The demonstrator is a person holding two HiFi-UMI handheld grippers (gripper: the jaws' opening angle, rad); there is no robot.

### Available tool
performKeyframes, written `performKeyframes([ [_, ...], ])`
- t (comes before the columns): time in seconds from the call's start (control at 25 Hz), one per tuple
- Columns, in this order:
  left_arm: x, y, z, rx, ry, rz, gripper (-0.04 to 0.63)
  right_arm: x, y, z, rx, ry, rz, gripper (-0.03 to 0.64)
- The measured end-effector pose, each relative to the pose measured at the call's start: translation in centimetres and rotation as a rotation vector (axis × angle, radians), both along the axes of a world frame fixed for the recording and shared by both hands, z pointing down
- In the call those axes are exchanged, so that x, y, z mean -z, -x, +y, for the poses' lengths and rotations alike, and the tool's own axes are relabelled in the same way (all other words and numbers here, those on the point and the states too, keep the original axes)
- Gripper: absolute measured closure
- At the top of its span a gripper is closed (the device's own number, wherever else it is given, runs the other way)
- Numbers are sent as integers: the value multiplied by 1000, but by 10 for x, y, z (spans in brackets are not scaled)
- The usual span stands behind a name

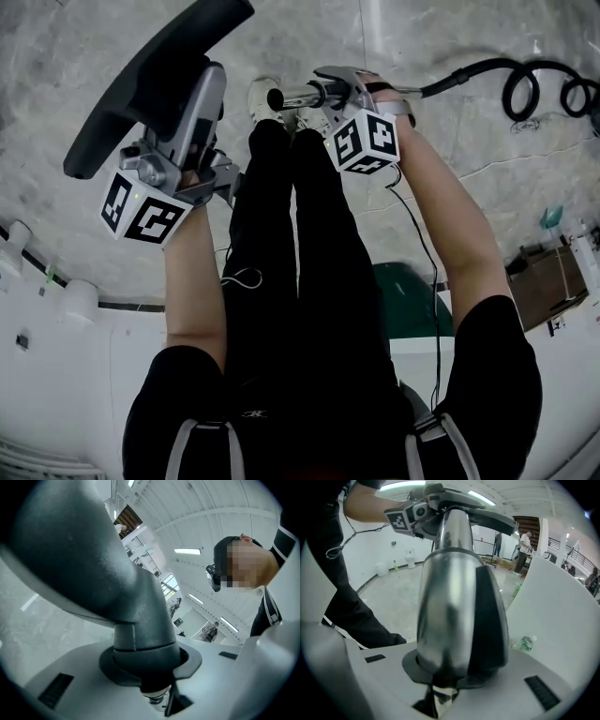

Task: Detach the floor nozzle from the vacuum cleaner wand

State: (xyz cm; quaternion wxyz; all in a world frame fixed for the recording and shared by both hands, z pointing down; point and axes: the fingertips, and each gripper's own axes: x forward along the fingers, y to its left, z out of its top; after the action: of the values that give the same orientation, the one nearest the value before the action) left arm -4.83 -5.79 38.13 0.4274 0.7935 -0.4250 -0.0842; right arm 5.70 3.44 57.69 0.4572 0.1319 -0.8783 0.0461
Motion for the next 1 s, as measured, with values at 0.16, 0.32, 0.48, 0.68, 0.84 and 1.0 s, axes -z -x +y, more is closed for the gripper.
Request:
performKeyframes([
  [0.16, 9, -13, 7, -2, 19, 6, 474, 21, -6, -14, -33, 4, -12, 529],
  [0.32, 26, -13, -4, 9, -11, 15, 474, 35, -6, -29, -46, -16, -18, 531],
  [0.48, 45, -24, -9, -8, -34, 2, 474, 46, -11, -29, -44, -16, -9, 529],
  [0.68, 54, -29, -10, -11, -51, -2, 474, 50, -9, -21, -37, 10, -15, 530],
  [0.84, 60, -36, -5, -4, -51, 7, 474, 56, -12, -12, -31, 17, -20, 530],
  [1.0, 60, -45, 2, 0, -37, 42, 474, 59, -18, -4, -29, 15, -23, 529],
])
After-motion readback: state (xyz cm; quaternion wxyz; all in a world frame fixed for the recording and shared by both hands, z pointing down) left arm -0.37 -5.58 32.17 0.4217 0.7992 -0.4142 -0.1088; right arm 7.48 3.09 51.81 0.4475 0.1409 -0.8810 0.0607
